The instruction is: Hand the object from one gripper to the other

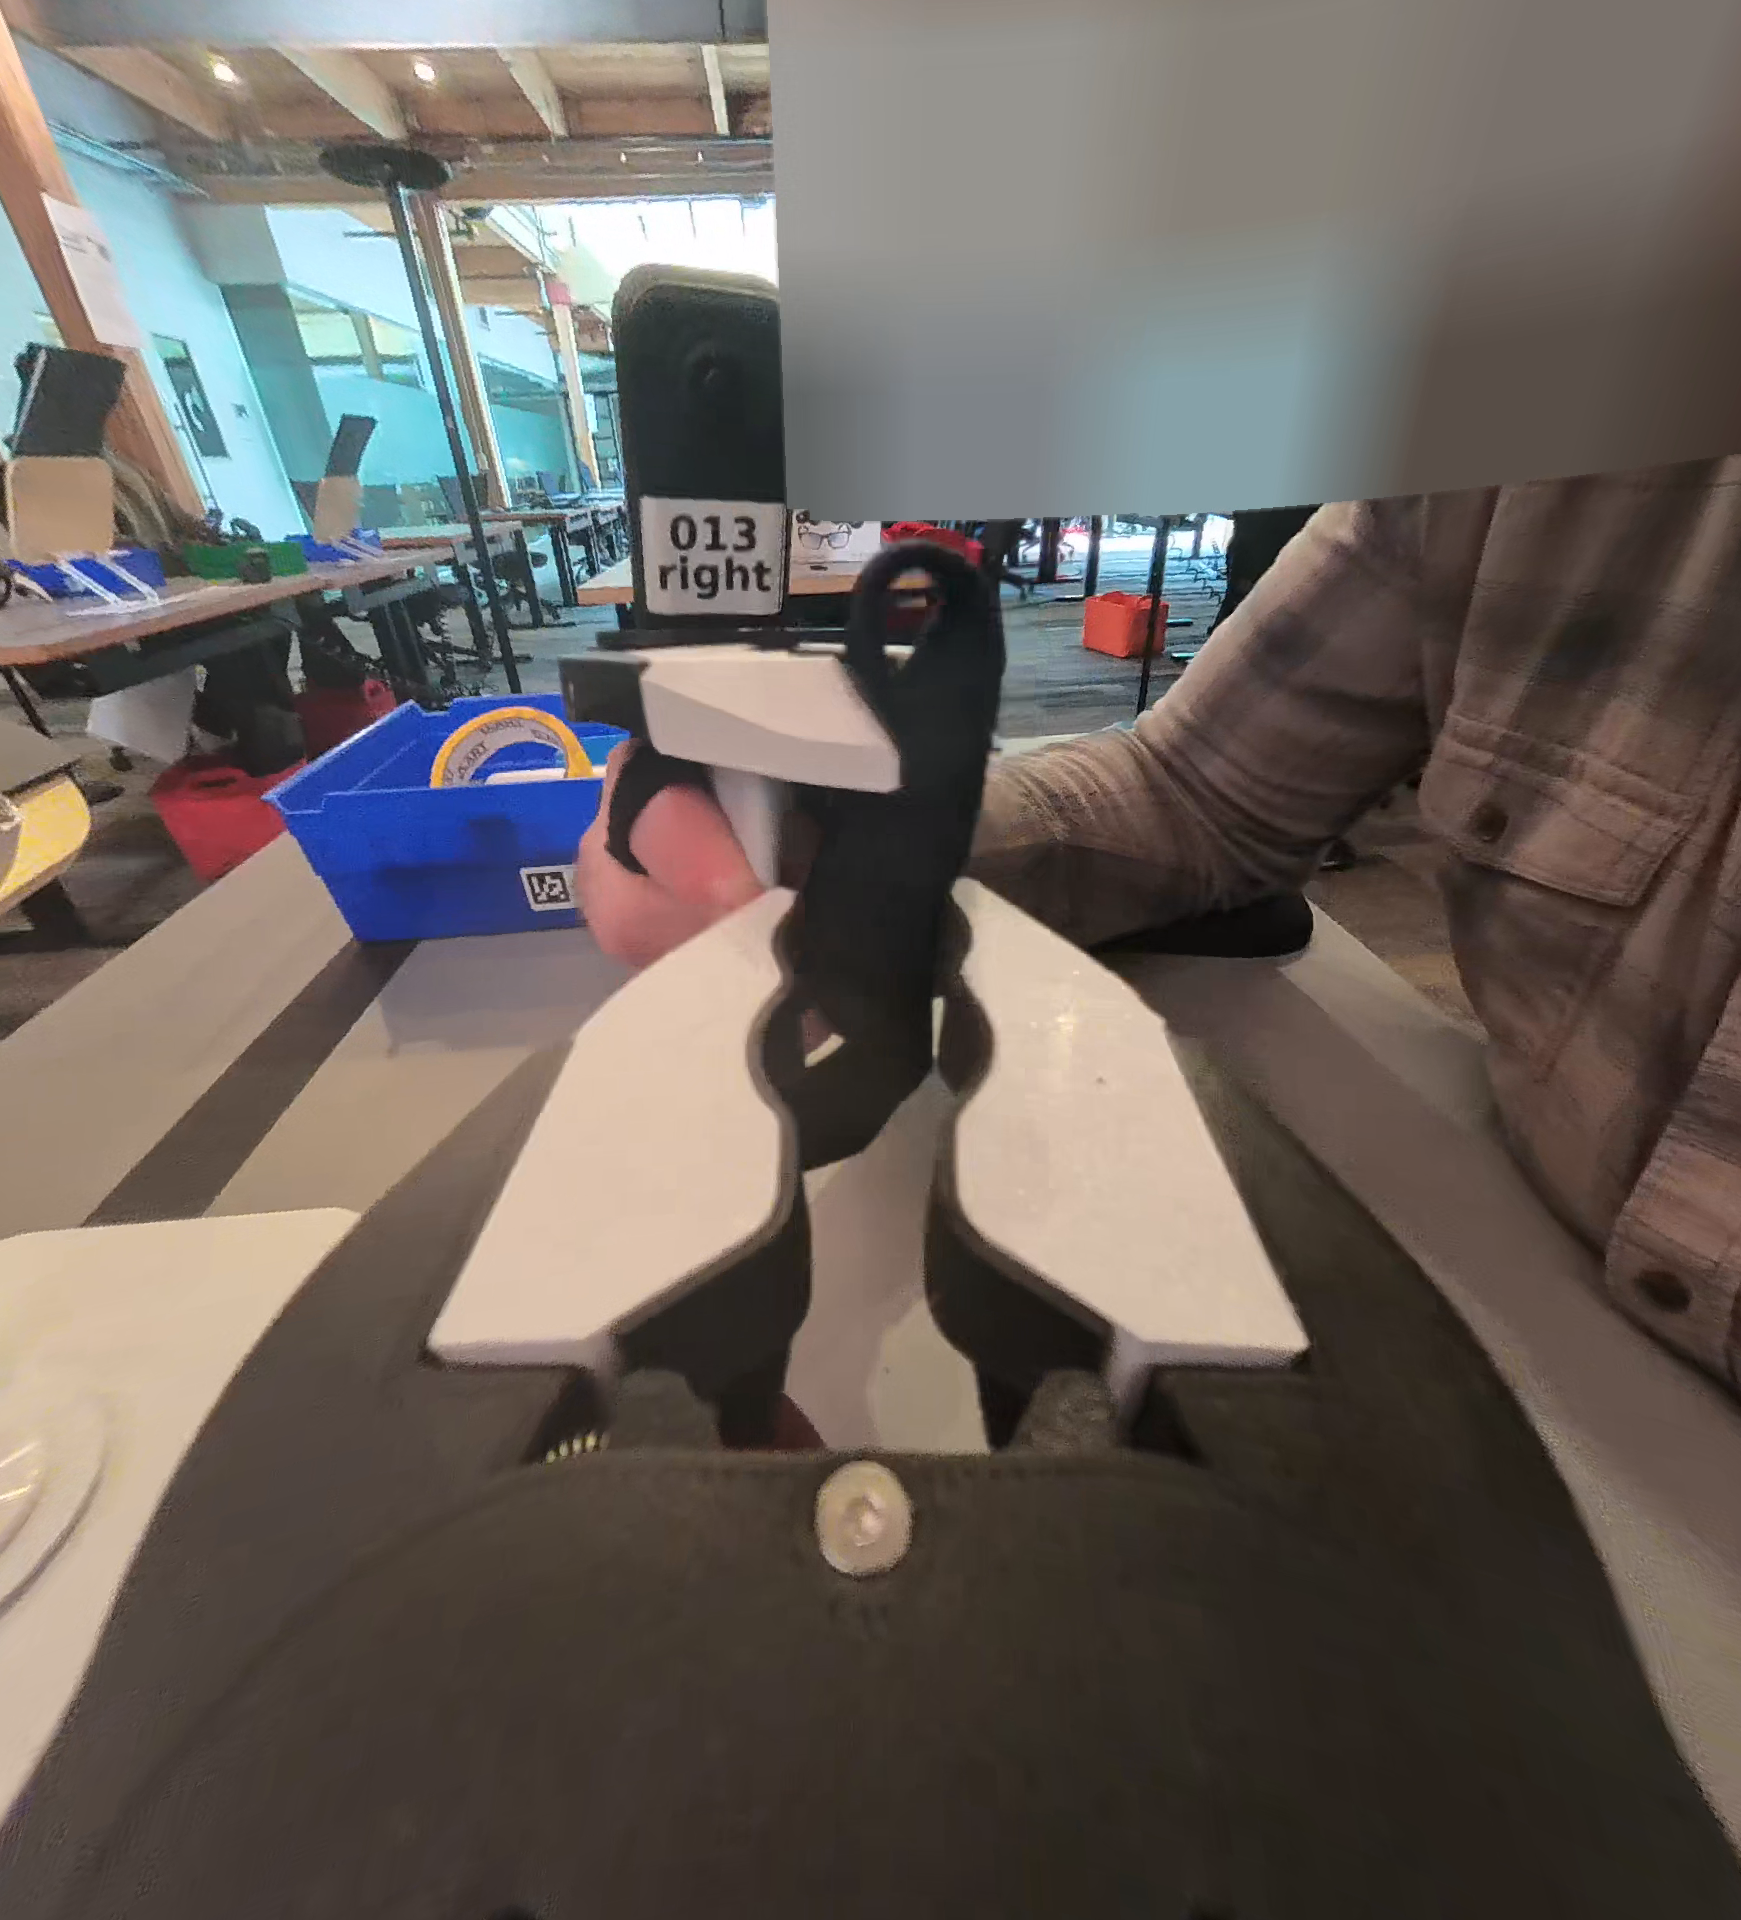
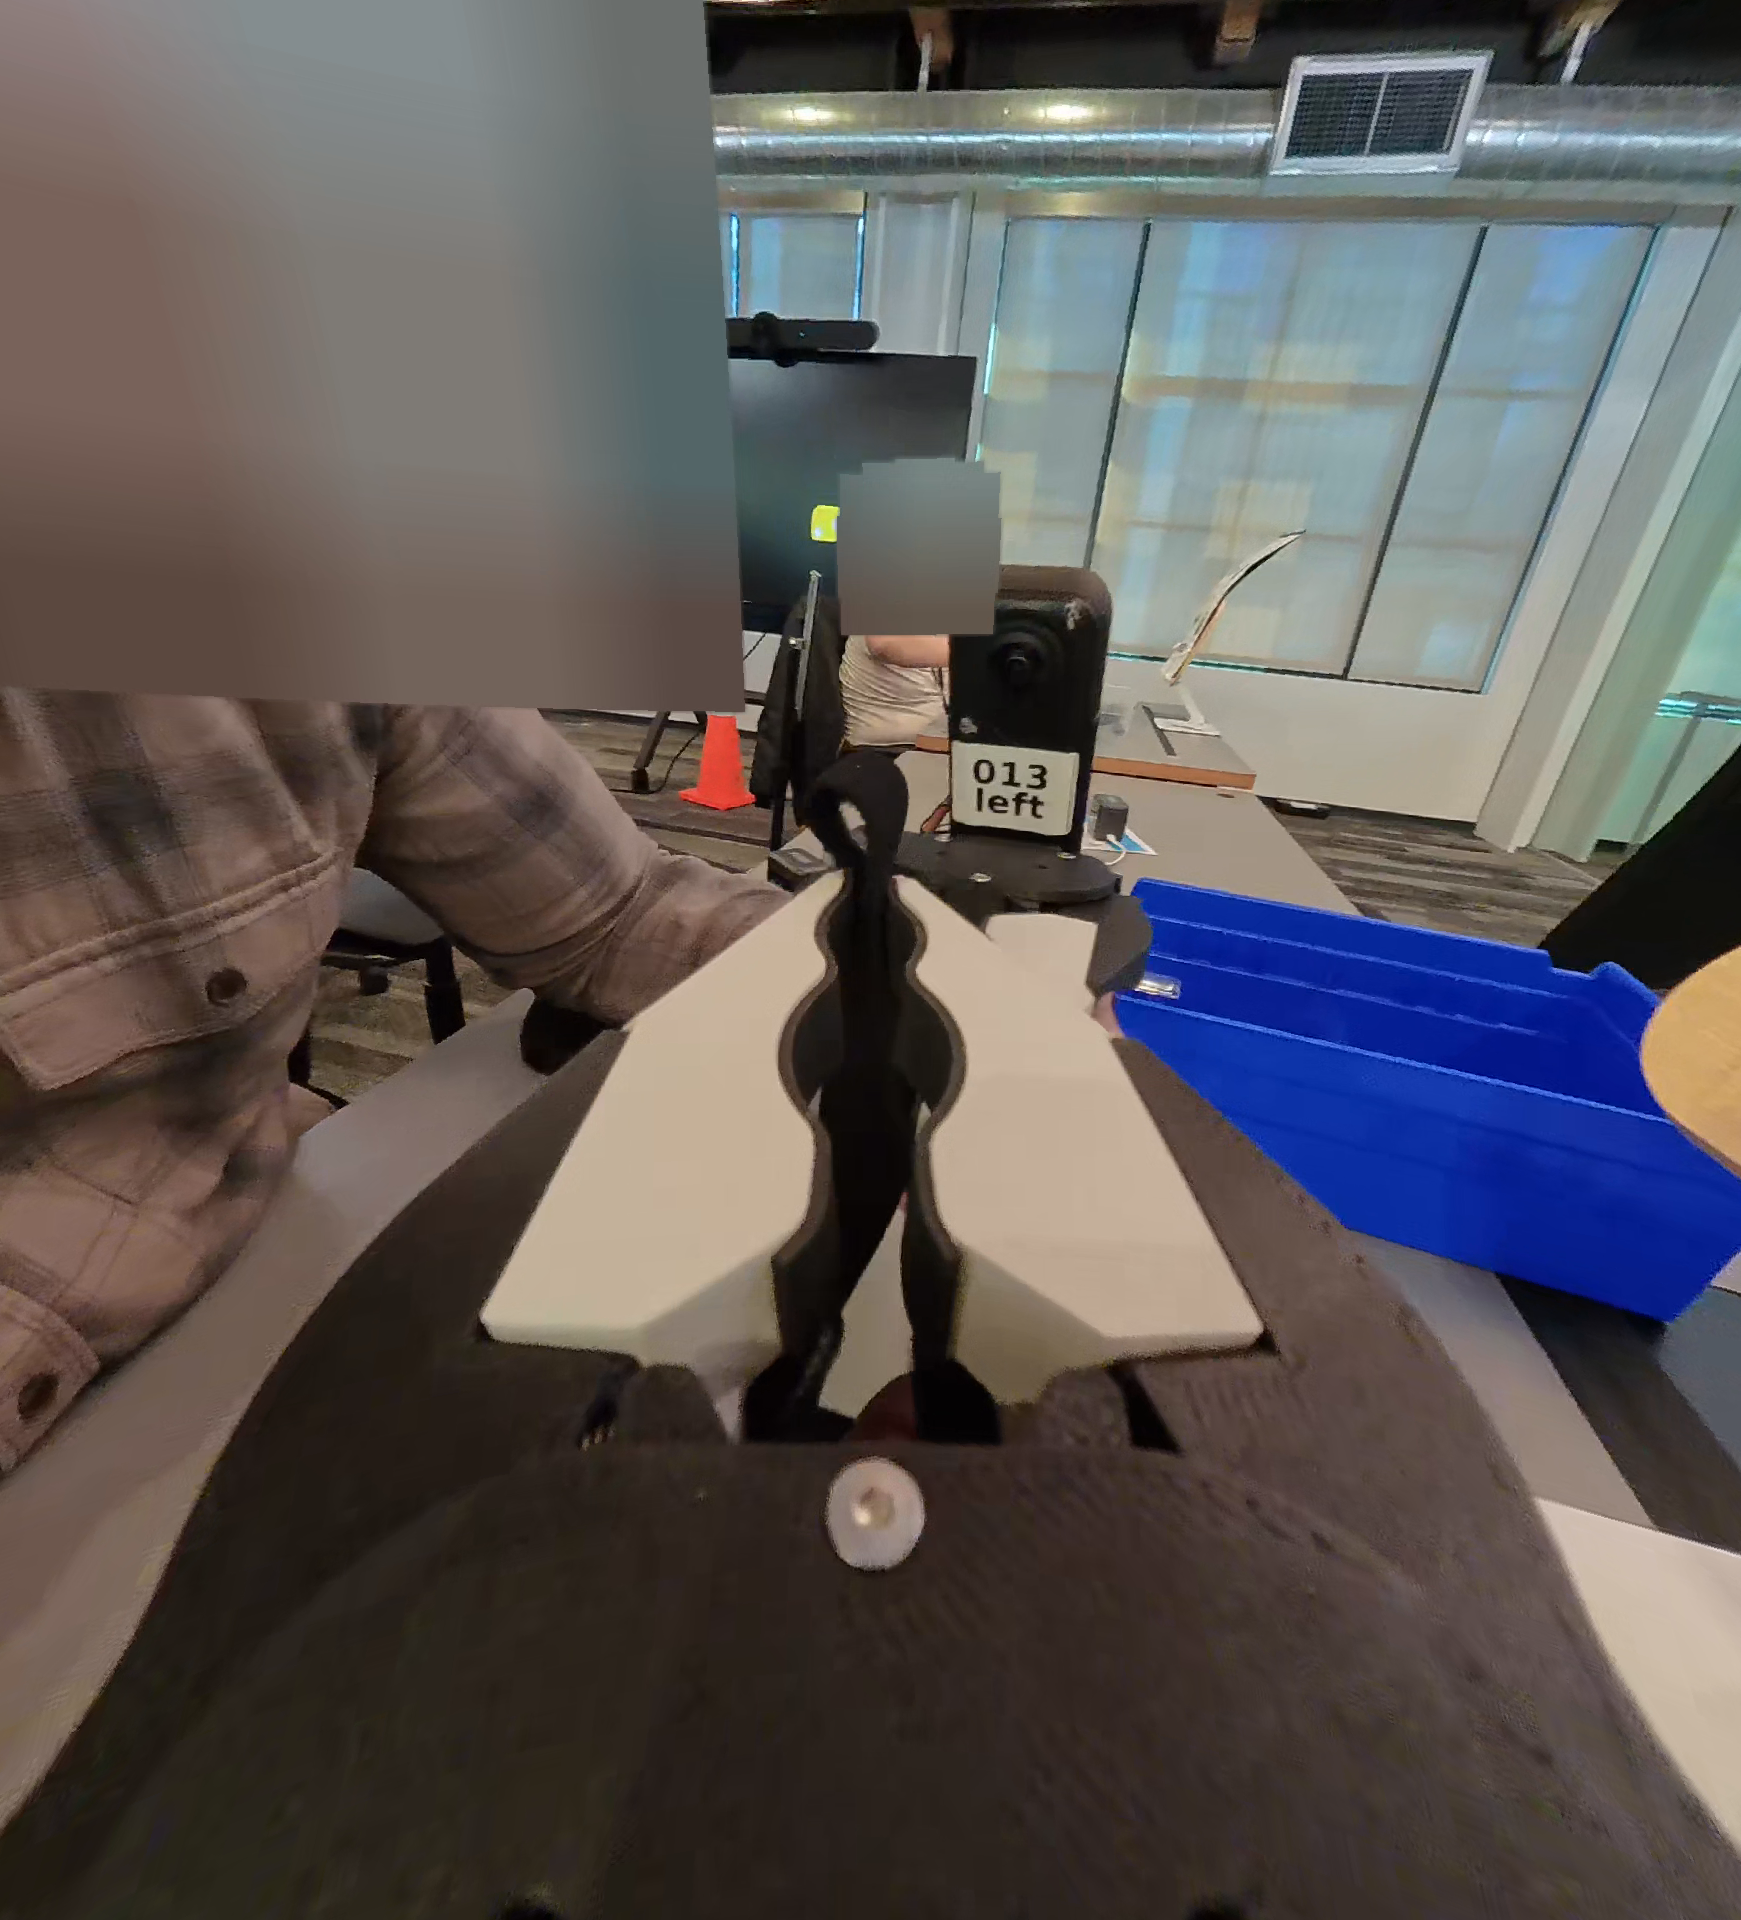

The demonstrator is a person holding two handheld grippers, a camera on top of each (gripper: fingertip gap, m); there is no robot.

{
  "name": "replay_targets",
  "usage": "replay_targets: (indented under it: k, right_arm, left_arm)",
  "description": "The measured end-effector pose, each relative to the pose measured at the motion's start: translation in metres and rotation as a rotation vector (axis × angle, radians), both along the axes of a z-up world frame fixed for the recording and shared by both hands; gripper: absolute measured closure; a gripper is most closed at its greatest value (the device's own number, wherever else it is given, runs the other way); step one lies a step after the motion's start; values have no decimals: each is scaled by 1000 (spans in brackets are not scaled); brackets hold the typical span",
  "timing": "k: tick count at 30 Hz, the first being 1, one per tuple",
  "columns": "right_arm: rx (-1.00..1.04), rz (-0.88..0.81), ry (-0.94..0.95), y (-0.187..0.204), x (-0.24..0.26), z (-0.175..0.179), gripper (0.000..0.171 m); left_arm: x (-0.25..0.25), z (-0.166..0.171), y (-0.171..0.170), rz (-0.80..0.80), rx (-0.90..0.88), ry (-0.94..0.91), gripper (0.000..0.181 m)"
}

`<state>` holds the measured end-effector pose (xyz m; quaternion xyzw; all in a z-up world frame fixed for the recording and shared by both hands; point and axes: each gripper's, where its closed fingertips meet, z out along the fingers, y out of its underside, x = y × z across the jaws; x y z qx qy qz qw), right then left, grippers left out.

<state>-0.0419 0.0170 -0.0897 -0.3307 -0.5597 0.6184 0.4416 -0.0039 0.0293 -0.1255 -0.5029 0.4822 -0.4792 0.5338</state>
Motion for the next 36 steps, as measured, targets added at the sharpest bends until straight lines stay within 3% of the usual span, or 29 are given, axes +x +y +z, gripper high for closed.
replay_targets:
  k: [6, 10, 14, 21, 26, 30, 33, 34, 36]
  right_arm:
    - [10, -71, 15, 13, 1, 3, 171]
    - [-16, -103, 15, 21, 0, 4, 171]
    - [-27, -85, 29, 18, 2, 7, 171]
    - [-60, -19, 40, 3, -4, 3, 171]
    - [-36, -5, 41, -2, -3, 4, 171]
    - [9, -46, 22, 0, -6, 1, 171]
    - [34, -112, 9, 11, -6, 1, 170]
    - [47, -154, 6, 17, -7, 2, 166]
    - [78, -236, -28, 30, -9, 1, 135]
  left_arm:
    - [-4, 2, 7, 20, -32, -30, 160]
    - [-3, 2, 8, 26, -40, -15, 131]
    - [-3, -1, 14, 76, -6, -10, 142]
    - [6, -14, 15, 80, -18, 43, 119]
    - [11, -21, 9, 60, 23, 78, 138]
    - [7, -23, 22, 132, 28, 76, 178]
    - [4, -23, 34, 225, 76, 105, 179]
    - [0, -23, 42, 289, 106, 117, 179]
    - [-12, -24, 64, 457, 192, 182, 180]
